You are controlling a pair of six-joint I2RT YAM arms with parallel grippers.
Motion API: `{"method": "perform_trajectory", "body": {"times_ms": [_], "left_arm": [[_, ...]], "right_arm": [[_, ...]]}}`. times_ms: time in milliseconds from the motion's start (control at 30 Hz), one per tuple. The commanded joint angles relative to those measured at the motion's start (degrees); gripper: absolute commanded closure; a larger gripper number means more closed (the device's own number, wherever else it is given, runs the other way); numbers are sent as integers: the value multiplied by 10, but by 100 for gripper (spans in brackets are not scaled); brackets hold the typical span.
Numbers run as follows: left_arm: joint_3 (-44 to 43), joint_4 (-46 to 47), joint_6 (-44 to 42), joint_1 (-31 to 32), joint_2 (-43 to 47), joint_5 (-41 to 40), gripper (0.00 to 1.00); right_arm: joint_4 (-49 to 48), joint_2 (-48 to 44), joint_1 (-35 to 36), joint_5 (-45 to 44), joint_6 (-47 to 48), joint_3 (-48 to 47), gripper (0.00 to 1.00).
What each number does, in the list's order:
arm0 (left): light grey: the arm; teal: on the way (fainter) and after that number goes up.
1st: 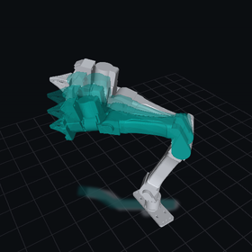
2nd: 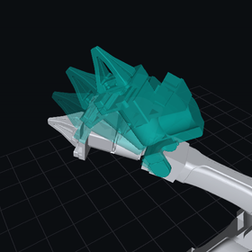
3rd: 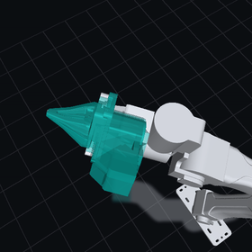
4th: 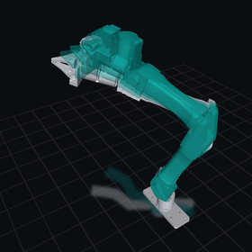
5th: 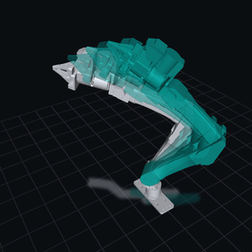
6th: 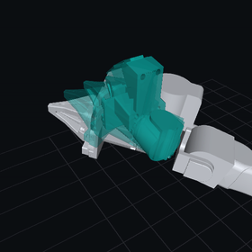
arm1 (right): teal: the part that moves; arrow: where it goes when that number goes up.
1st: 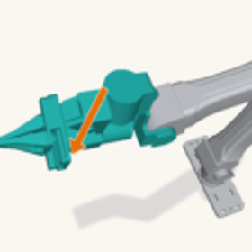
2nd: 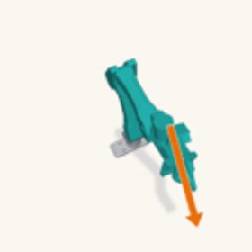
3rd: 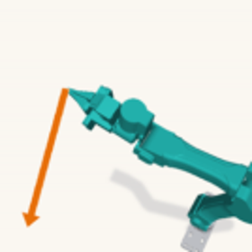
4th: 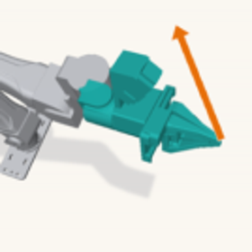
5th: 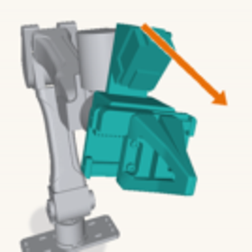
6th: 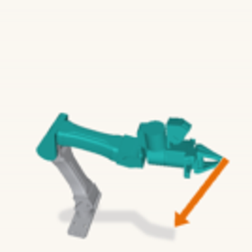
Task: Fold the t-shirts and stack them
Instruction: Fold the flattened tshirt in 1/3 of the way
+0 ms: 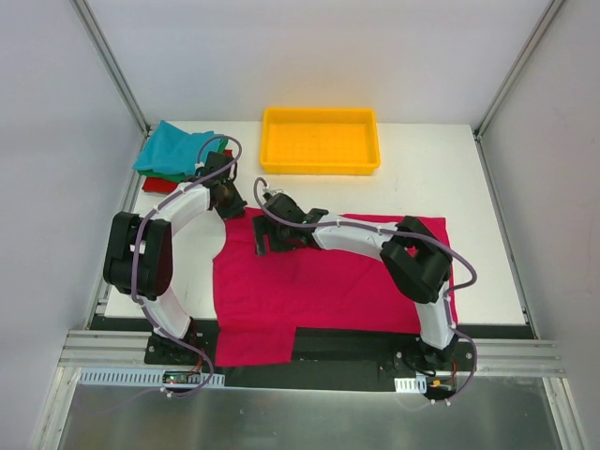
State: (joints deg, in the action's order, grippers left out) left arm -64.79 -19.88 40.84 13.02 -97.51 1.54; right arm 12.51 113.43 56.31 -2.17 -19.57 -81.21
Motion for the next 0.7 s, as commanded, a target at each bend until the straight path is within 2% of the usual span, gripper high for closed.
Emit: {"method": "perform_trajectory", "body": {"times_ms": [0,233,433,667], "left_arm": [[-18,6,-19,-4,3,33,100],[-2,11,-19,-4,10,35,100],[11,12,-19,-5,14,34,100],[25,14,-22,-9,29,33,100]], "right_arm": [[-20,34,7,-49,-42,-37,20],[14,70,24,-106,-53,-72,30],[59,87,29,-175,-64,-95,49],[80,81,40,-193,-50,-108,84]]}}
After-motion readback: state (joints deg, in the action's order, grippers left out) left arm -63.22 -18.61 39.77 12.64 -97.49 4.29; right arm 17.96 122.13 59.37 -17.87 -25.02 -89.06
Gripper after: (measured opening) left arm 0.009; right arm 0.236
